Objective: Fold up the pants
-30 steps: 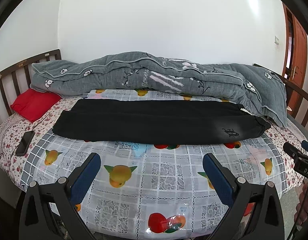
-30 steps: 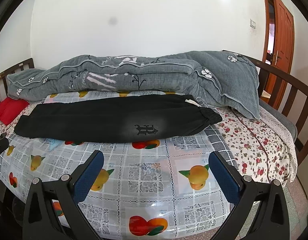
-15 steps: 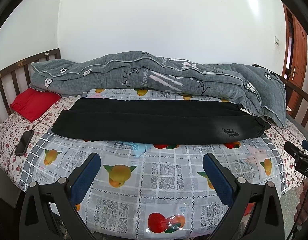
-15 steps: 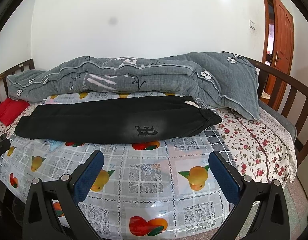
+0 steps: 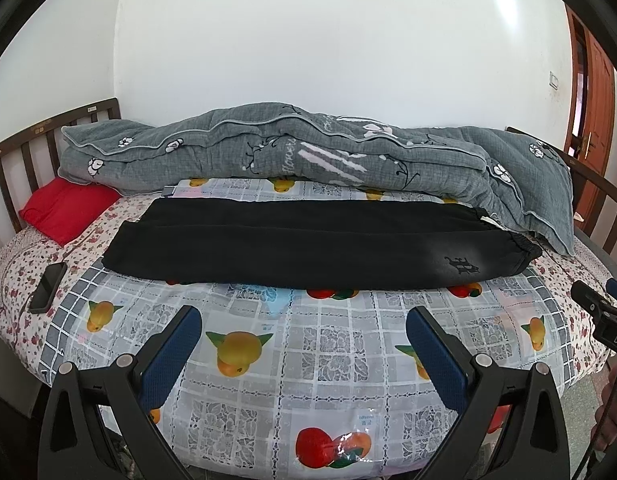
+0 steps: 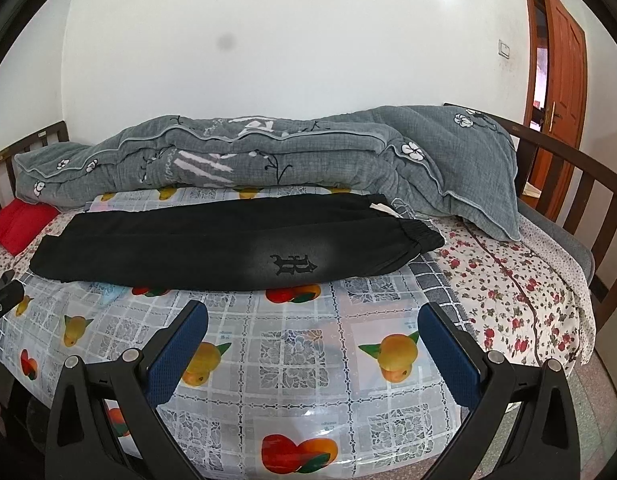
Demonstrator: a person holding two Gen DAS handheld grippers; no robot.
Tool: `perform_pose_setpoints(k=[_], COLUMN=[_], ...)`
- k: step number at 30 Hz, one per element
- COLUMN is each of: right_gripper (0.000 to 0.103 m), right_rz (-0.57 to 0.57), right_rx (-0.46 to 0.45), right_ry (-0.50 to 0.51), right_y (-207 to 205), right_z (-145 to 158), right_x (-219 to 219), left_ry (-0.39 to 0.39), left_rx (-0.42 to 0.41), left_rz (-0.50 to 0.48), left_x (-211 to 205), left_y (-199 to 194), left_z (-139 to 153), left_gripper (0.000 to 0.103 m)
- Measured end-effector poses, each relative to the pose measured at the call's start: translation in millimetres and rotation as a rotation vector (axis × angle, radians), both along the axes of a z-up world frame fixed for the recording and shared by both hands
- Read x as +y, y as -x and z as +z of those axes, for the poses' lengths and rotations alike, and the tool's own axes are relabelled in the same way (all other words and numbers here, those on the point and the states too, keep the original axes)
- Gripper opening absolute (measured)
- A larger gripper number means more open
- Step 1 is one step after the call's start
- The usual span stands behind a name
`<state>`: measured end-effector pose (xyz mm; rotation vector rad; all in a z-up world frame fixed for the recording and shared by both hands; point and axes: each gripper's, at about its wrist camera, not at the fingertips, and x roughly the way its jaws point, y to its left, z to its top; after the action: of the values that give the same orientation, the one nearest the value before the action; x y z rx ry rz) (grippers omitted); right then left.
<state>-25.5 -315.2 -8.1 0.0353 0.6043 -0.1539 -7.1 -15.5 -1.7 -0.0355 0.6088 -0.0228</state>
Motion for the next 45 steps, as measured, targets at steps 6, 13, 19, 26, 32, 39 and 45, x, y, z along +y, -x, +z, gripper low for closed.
perform_pose_setpoints(k=[6,13,19,26,32,39,45], right_gripper=[0.103,0.103,0.103,0.095,0.078,0.067,0.066], right_rz=[-0.006,0.006,-0.027,-0.086,-0.123,-0.116,-0.102], right_rx=[0.004,-0.015,0.06,0.146,0.17,0.19,0.211], right_ry=[0.002,-0.05,-0.089,-0.226,-0.376,-0.433,-0.405], right_y=[-1,-12,-40,-72,-99,-137,-179], right_z=[-2,-13,-52,-107,-135,-150,-153], right_x=[-2,-7,-23,-63,-94,-106,-103], left_ry=[0.007,0.026,0.075,0.311,0.51,0.565,0.569], left_rx=[0.005,0.016,0.107,0.219,0.277,0.222,0.223], left_rz=[-0.003,0.009,0.108,0.121,0.148,0.222,0.297], left_x=[0,9,44,102,143,181,206], left_y=[-6,-22,-48,-77,-102,-139,-187], left_z=[-1,-14,-56,-112,-154,-160,-167], left_gripper=[0.103,0.103,0.102,0.102,0.098,0.096,0.084])
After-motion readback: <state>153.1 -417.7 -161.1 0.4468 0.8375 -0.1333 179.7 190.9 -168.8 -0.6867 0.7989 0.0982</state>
